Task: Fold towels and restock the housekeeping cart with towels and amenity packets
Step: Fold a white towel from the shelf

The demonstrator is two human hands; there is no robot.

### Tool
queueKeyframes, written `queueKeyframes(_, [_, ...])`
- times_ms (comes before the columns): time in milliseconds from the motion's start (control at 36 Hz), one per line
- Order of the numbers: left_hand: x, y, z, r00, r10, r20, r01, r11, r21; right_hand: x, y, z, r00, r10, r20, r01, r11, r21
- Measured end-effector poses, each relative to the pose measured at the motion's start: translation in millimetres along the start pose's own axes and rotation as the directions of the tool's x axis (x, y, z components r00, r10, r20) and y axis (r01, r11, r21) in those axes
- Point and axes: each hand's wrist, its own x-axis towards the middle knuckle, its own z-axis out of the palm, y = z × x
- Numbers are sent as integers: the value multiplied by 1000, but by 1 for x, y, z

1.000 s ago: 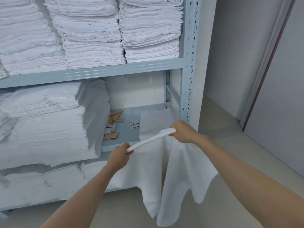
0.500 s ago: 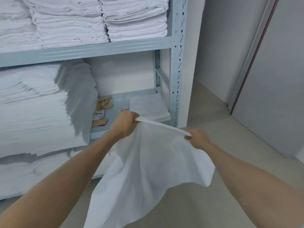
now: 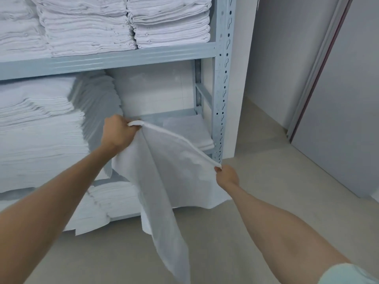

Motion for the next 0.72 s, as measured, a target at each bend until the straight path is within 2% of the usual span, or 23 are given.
queueKeyframes(111, [-6,-13,9,991,-132,7,131,991,21,-3,-31,15,998,-37,43,38,999,-11])
queueKeyframes(194, [-16,-18,25,978,-174,119,168,984,55,-4,-58,23,978,-112,174,123,991,-49])
queueKeyframes(250, [-21,-25,35,966,-192,174,185,981,57,-3,-71,22,970,-137,202,151,987,-53])
queueKeyframes(389, [-25,-35,53,934,-197,297,196,980,34,3,-88,11,972,-132,193,96,979,182])
queueKeyframes(472, [-33,-26,70,904,-165,395,164,986,37,-1,-103,5,953,-106,284,22,959,284])
queueKeyframes(583, [-44,-5,97,838,-89,539,105,994,1,-14,-122,-3,892,-59,448,-156,890,429])
queueKeyframes(722, [-43,12,110,815,-49,577,91,995,-44,-24,-124,-22,809,-55,585,-338,770,541])
